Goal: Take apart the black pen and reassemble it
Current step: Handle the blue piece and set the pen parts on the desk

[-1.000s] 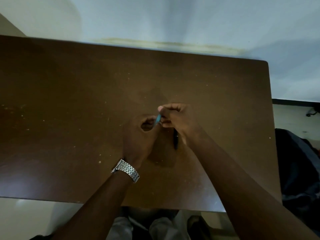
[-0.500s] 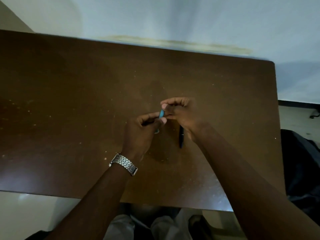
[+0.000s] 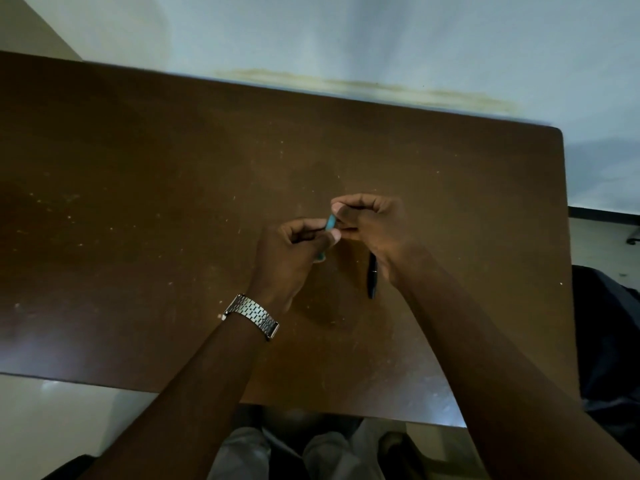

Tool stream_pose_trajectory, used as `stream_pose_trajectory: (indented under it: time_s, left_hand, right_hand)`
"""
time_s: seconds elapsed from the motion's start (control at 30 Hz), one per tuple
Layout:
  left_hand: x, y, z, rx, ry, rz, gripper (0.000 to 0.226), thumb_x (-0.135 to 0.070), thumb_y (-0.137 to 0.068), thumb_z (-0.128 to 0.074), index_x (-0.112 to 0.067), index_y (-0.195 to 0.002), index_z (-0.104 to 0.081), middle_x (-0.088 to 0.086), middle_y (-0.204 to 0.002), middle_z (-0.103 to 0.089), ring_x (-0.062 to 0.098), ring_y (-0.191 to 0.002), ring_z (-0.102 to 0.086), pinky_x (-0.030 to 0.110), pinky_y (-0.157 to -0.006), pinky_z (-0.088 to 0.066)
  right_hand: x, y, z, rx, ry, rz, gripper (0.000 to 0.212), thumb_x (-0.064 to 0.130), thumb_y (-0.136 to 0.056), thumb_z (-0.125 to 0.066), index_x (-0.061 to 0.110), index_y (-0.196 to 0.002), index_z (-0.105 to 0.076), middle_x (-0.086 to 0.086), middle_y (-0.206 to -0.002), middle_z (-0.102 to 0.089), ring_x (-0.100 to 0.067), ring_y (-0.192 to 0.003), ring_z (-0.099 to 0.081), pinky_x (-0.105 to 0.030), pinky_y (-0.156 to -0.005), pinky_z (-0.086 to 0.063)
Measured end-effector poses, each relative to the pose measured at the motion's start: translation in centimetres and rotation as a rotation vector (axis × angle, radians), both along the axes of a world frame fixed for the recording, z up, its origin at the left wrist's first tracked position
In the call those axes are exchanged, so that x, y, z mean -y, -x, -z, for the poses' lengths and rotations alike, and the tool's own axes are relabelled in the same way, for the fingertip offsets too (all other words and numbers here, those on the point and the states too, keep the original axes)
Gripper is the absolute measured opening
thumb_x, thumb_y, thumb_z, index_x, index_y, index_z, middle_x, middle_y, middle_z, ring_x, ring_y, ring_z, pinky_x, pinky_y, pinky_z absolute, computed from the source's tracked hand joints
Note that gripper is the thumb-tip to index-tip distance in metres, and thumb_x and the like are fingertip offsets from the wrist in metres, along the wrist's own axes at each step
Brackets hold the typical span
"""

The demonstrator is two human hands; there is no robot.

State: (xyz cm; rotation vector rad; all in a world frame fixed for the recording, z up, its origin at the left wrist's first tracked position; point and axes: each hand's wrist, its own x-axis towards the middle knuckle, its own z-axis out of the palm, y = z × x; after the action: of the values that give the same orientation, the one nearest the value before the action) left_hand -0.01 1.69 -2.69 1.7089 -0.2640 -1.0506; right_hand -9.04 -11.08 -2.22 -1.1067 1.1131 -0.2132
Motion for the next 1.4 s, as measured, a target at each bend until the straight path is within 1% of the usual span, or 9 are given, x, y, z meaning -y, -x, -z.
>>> stream_pose_trajectory:
  time_s: [0.17, 0.3, 0.4, 0.5, 0.67, 0.87, 1.0, 1.13, 1.4]
  left_hand:
    - [0.4, 0.0, 0.2, -0.04, -0.026, -0.181, 0.023, -0.015, -0.083, -0.085, -0.013, -0.105, -0.077, -0.002, -0.095, -0.081, 0.004, -0.083, -0.077, 0.017, -0.069, -0.059]
    - [1.0, 0.0, 0.2, -0.029, -0.036, -0.25, 0.02, -0.019, -0.078, -0.089, -0.015, -0.096, -0.08, -0.011, -0.082, -0.081, -0.007, -0.071, -0.073, 0.008, -0.061, -0.052]
    - [1.0, 0.1, 0.3, -0.081, -0.044, -0.255, 0.017, -0.018, -0.077, -0.09, -0.015, -0.092, -0.081, -0.008, -0.078, -0.081, 0.0, -0.068, -0.073, 0.014, -0.06, -0.055]
    - [1.0, 0.2, 0.2, -0.157, -0.055, -0.254, 0.016, -0.019, -0.077, -0.09, -0.017, -0.091, -0.081, -0.001, -0.078, -0.081, 0.009, -0.07, -0.073, 0.024, -0.062, -0.058]
    - [1.0, 0.2, -0.2, -0.149, -0.046, -0.266, 0.013, -0.018, -0.078, -0.089, -0.017, -0.088, -0.08, -0.006, -0.072, -0.08, 0.001, -0.061, -0.072, 0.015, -0.053, -0.054]
    - [1.1, -0.8, -0.6, -0.167, -0.05, -0.336, 0.023, -0.023, -0.078, -0.089, -0.015, -0.098, -0.08, 0.001, -0.093, -0.083, 0.008, -0.078, -0.075, 0.019, -0.06, -0.057]
    - [1.3, -1.8, -0.9, -0.169, -0.044, -0.345, 0.022, -0.021, -0.078, -0.09, -0.015, -0.097, -0.08, 0.003, -0.094, -0.083, 0.008, -0.078, -0.075, 0.018, -0.059, -0.055]
    - [0.7, -1.7, -0.8, -0.192, -0.069, -0.35, 0.026, -0.019, -0.078, -0.089, -0.011, -0.101, -0.079, 0.0, -0.078, -0.08, -0.001, -0.05, -0.066, 0.012, -0.043, -0.046]
    - [-0.1, -1.7, -0.4, -0.251, -0.075, -0.354, 0.015, -0.019, -0.079, -0.088, -0.019, -0.089, -0.077, -0.008, -0.068, -0.079, -0.002, -0.051, -0.068, 0.011, -0.041, -0.044]
  right_hand:
    - [-1.9, 0.7, 1.5, -0.079, -0.117, 0.065, 0.011, 0.024, -0.098, -0.07, 0.022, -0.104, -0.078, 0.001, -0.099, -0.083, -0.012, -0.093, -0.08, -0.029, -0.08, -0.064]
    - [-4.2, 2.0, 2.1, -0.057, -0.252, 0.087, 0.012, 0.016, -0.096, -0.069, 0.018, -0.095, -0.081, -0.003, -0.095, -0.084, -0.018, -0.091, -0.081, -0.036, -0.085, -0.064]
    - [-5.6, 2.4, 1.6, 0.016, -0.305, 0.08, 0.009, 0.018, -0.092, -0.076, 0.016, -0.088, -0.083, -0.008, -0.096, -0.084, -0.023, -0.089, -0.082, -0.035, -0.077, -0.065]
    - [-6.2, 2.3, 1.1, 0.056, -0.278, 0.095, 0.01, 0.018, -0.09, -0.079, 0.01, -0.094, -0.083, -0.011, -0.096, -0.083, -0.025, -0.088, -0.082, -0.035, -0.072, -0.064]
    - [-6.7, 2.3, 0.5, 0.085, -0.274, 0.155, 0.019, 0.014, -0.092, -0.077, 0.001, -0.104, -0.08, -0.019, -0.101, -0.081, -0.03, -0.09, -0.081, -0.039, -0.074, -0.067]
    - [-8.5, 2.7, 0.8, 0.039, -0.291, 0.129, 0.007, 0.012, -0.094, -0.075, 0.01, -0.094, -0.082, -0.01, -0.094, -0.083, -0.024, -0.088, -0.082, -0.035, -0.073, -0.067]
    - [-8.0, 3.1, 1.3, -0.13, 0.121, 0.007, 0.016, 0.018, -0.098, -0.07, 0.03, -0.09, -0.078, 0.0, -0.088, -0.082, -0.017, -0.082, -0.08, -0.036, -0.073, -0.065]
    - [-4.4, 1.9, 1.0, -0.369, 0.74, -0.368, 0.017, 0.018, -0.099, -0.064, 0.016, -0.098, -0.081, -0.004, -0.09, -0.079, -0.02, -0.078, -0.072, -0.037, -0.073, -0.06]
    - [-0.9, -2.9, 1.9, -0.568, 0.979, -0.863, 0.014, 0.025, -0.1, -0.062, 0.015, -0.104, -0.071, -0.006, -0.099, -0.067, -0.018, -0.084, -0.064, -0.033, -0.072, -0.057]
